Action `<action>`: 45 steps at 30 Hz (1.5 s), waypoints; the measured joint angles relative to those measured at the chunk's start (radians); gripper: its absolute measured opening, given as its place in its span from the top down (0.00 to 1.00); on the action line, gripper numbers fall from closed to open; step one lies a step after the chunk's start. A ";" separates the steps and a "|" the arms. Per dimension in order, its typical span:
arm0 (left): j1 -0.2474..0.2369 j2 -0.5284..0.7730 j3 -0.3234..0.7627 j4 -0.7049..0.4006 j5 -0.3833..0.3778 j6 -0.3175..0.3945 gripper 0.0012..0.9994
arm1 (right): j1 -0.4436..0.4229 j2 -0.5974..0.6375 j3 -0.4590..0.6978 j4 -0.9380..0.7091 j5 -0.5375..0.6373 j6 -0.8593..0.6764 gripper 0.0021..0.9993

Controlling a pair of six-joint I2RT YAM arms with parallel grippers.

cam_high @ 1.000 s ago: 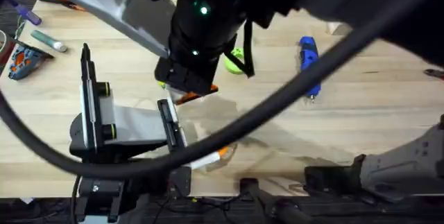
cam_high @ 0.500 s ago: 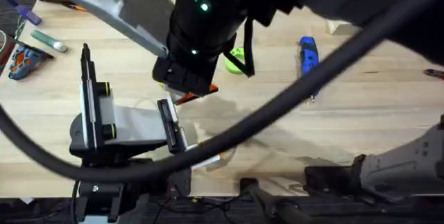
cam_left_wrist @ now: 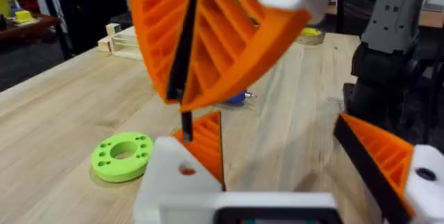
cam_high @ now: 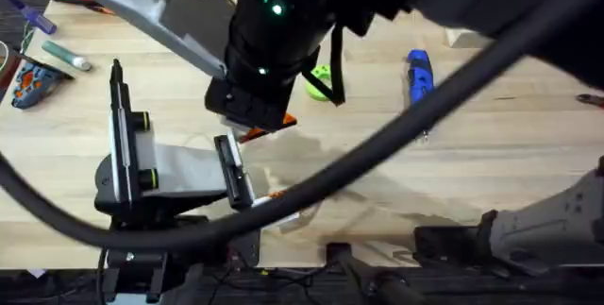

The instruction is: Pick up the gripper from the table and insert it into the empty holder that is missing its gripper. Then pick up a screw, insert it into the mounting hole, and use the screwdriver to tighten it. Finally, clean up the table by picking up the vegetable and placing it into the bucket.

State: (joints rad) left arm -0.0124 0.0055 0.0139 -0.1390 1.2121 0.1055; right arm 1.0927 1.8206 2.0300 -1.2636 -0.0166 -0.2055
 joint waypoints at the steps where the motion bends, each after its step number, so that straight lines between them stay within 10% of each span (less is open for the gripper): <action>1: 0.000 0.000 0.000 0.000 0.000 0.000 0.01 | 0.000 0.000 0.000 0.000 0.000 0.003 1.00; 45: 0.000 0.000 0.000 0.000 0.000 0.000 0.01 | -0.003 -0.078 -0.129 0.114 0.000 0.064 1.00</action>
State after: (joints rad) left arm -0.0124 0.0052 0.0139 -0.1390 1.2121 0.1055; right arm 1.0894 1.7428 1.9012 -1.1496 -0.0170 -0.1413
